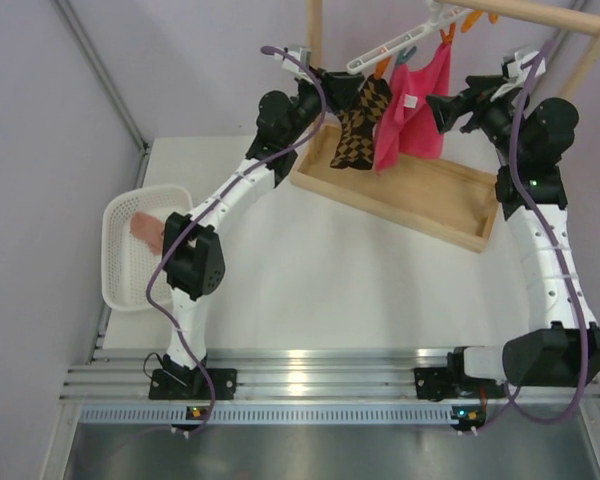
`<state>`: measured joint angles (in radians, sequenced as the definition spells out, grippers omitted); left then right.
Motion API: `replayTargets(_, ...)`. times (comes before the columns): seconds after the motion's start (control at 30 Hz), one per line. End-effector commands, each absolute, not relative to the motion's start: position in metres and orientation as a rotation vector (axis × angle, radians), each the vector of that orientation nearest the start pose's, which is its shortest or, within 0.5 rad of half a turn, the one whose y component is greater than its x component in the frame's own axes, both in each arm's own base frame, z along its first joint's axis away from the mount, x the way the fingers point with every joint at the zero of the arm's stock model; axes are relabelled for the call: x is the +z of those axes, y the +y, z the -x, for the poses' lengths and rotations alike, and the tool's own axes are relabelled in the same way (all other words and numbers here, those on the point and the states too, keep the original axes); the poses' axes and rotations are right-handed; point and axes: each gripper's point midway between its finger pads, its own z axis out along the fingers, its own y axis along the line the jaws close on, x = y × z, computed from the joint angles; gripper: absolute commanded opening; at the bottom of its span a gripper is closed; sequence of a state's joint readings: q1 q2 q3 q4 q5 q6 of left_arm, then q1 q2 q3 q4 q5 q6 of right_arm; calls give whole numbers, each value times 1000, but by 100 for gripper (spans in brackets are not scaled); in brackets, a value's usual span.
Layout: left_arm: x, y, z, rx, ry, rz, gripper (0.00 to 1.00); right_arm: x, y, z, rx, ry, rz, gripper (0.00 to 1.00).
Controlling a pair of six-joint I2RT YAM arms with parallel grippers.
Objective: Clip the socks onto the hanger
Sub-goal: Rotate the hanger at the clothesline.
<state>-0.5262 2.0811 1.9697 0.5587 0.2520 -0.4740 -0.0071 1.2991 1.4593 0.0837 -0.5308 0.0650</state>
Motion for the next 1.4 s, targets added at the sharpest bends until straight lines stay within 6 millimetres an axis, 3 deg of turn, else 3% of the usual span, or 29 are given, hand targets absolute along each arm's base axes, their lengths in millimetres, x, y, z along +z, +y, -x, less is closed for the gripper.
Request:
replayTargets(0.0, 495, -346, -514, -1047, 1014, -213, 43, 488, 61, -434, 277, 1225, 354, 93)
replayTargets(0.13, 497, -346, -511, -1072, 1004, -228, 48, 493, 58, -451, 268, 1150, 350, 92)
replayTargets(0.17, 496, -346, -512, -1077, 1004, -228, 49, 485, 57, -461, 272, 1154, 351, 91)
replayTargets(0.2, 498, -345, -511, -1079, 1001, -229, 49, 494, 57, -463, 262, 1100, 359, 88)
replayTargets(0.3, 499, -345, -510, -1085, 997, -236, 49, 488, 53, -480, 258, 1074, 356, 79)
replayTargets(0.33, 499, -344, -511, -1084, 996, -234, 49, 497, 52, -483, 249, 1050, 356, 77)
replayTargets(0.37, 500, -344, -510, -1085, 995, -237, 49, 490, 49, -495, 245, 1065, 344, 76)
replayTargets(0.43, 500, -344, -512, -1084, 995, -236, 49, 500, 48, -503, 232, 1039, 344, 75)
replayTargets(0.57, 498, -342, -515, -1085, 998, -231, 50, 497, 46, -523, 226, 1036, 349, 74)
replayTargets(0.63, 499, -344, -514, -1086, 997, -237, 50, 497, 52, -518, 245, 1048, 386, 73)
replayTargets(0.67, 499, -343, -514, -1083, 997, -239, 50, 507, 56, -504, 254, 1035, 411, 73)
replayTargets(0.73, 499, -343, -514, -1087, 999, -245, 50, 494, 67, -485, 284, 1084, 482, 72)
replayTargets(0.77, 499, -343, -513, -1088, 999, -248, 50, 509, 69, -460, 277, 1069, 507, 72)
replayTargets(0.8, 499, -344, -513, -1091, 1000, -252, 50, 498, 70, -453, 281, 1134, 527, 73)
replayTargets(0.83, 498, -345, -512, -1095, 1002, -253, 50, 492, 68, -445, 270, 1167, 536, 73)
replayTargets(0.87, 497, -344, -513, -1097, 1005, -252, 51, 505, 63, -423, 247, 1154, 541, 74)
replayTargets(0.9, 497, -346, -512, -1101, 1005, -255, 51, 495, 58, -416, 239, 1208, 540, 77)
replayTargets(1.0, 495, -347, -513, -1109, 1013, -256, 51, 491, 44, -395, 183, 1258, 546, 78)
replayTargets(1.1, 493, -349, -511, -1125, 1015, -266, 52, 484, 23, -394, 127, 1274, 504, 73)
replayTargets(1.2, 492, -350, -509, -1139, 1014, -275, 51, 484, 14, -401, 91, 1132, 476, 68)
replayTargets(1.27, 494, -350, -508, -1141, 1011, -272, 50, 472, 11, -423, 116, 1098, 466, 62)
replayTargets(1.33, 495, -348, -509, -1132, 1007, -270, 49, 479, 12, -438, 184, 1089, 429, 57)
replayTargets(1.37, 495, -348, -510, -1127, 1004, -271, 49, 475, 6, -457, 185, 1070, 396, 57)
